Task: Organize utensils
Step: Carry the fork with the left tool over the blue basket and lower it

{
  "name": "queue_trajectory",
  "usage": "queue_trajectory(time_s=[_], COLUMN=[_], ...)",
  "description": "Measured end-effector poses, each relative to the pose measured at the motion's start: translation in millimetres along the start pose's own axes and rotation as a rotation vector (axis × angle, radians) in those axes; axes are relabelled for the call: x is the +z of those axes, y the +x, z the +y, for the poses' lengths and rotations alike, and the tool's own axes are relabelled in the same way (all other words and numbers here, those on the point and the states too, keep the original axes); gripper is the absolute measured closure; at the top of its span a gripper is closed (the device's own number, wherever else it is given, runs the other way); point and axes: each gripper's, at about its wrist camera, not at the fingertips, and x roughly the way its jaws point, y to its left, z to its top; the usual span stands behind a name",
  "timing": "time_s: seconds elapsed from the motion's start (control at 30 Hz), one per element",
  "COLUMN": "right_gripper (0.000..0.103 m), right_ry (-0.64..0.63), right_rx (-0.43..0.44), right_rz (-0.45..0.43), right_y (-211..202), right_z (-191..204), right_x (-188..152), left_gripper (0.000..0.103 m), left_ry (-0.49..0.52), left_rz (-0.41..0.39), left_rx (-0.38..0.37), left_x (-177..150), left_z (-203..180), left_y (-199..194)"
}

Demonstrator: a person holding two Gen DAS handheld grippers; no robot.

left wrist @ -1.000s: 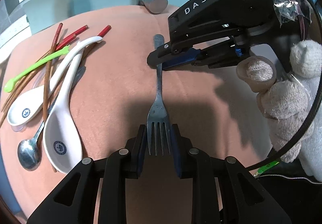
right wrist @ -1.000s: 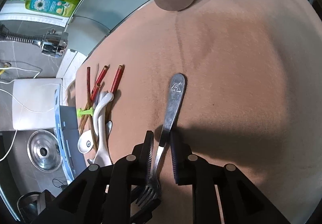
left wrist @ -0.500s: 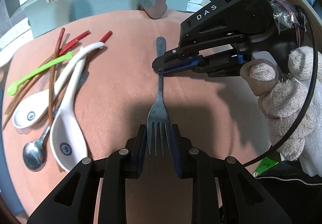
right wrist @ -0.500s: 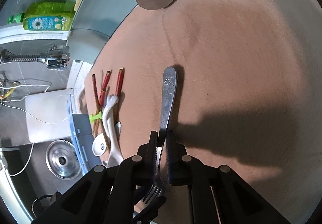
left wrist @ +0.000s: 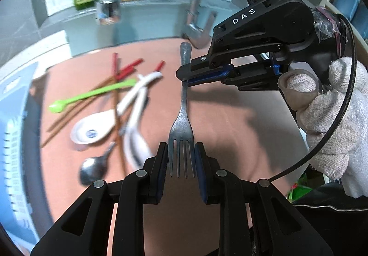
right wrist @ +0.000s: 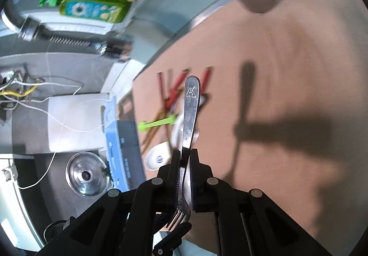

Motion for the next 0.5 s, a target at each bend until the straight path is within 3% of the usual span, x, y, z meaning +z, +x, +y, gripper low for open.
queue_trajectory(time_s=[0.5], right_gripper=[0.097], right_ry=[-0.208], right_rx=[0.064], right_rz=[0.073], right_y=[95.6], right_z=[147.8], right_x=[-34.8], left_gripper=[0.081], left_ry=[-0.117], left_rz=[-0.097], left_rx=[0.128], left_x=[-40.5], left_z=[114.7], left_y=[-88.0])
